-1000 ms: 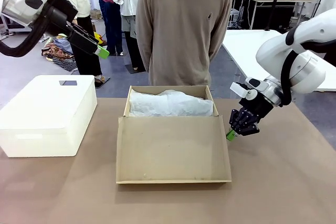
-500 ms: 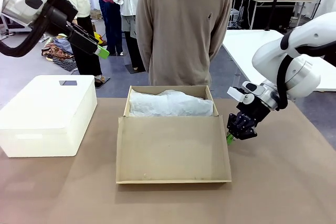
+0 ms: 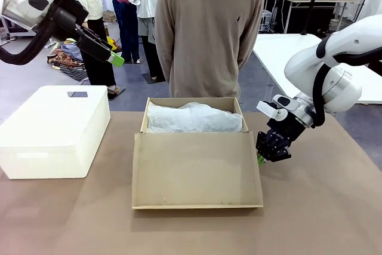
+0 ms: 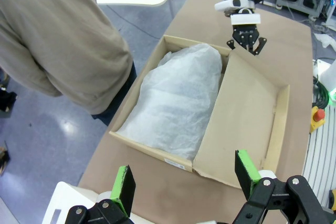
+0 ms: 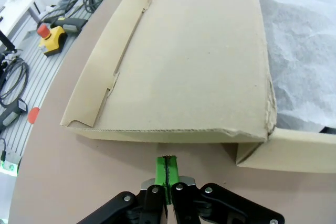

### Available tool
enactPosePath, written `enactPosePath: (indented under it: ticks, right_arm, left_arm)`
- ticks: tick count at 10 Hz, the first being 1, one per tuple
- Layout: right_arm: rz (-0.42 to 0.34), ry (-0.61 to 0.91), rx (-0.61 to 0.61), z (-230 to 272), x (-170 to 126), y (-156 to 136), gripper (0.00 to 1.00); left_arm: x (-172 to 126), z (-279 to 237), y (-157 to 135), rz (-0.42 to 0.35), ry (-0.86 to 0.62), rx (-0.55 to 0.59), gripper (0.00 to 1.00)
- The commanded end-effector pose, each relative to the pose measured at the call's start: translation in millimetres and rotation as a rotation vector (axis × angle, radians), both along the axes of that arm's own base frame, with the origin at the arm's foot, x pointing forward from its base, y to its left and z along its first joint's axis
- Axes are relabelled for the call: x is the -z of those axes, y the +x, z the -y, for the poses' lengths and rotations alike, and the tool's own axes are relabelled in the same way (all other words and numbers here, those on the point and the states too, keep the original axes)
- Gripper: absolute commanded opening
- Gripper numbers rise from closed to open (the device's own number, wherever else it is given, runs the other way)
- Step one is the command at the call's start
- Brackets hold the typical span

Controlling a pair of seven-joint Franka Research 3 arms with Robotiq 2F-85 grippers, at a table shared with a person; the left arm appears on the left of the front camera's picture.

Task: Pack the shoes into the box.
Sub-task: Close the Shoes Box.

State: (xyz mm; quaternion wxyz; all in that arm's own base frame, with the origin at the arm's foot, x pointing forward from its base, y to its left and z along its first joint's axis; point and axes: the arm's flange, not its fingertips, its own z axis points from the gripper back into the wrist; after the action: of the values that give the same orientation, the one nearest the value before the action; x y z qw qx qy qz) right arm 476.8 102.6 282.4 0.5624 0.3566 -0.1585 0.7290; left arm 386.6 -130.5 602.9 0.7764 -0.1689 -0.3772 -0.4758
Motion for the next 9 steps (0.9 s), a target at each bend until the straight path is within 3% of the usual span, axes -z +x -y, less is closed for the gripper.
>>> enactPosePath:
  ticks: [1, 9]
  right_arm:
    - [0.019, 0.073, -0.035, -2, 2, -1, 0.0]
    - [-0.053, 0.21, -0.124, -9, 2, -5, 0.0]
  left_arm:
    - [4, -2, 0, 0.009, -0.014, 0.023, 1.0]
    - [4, -2, 0, 0.009, -0.014, 0.023, 1.0]
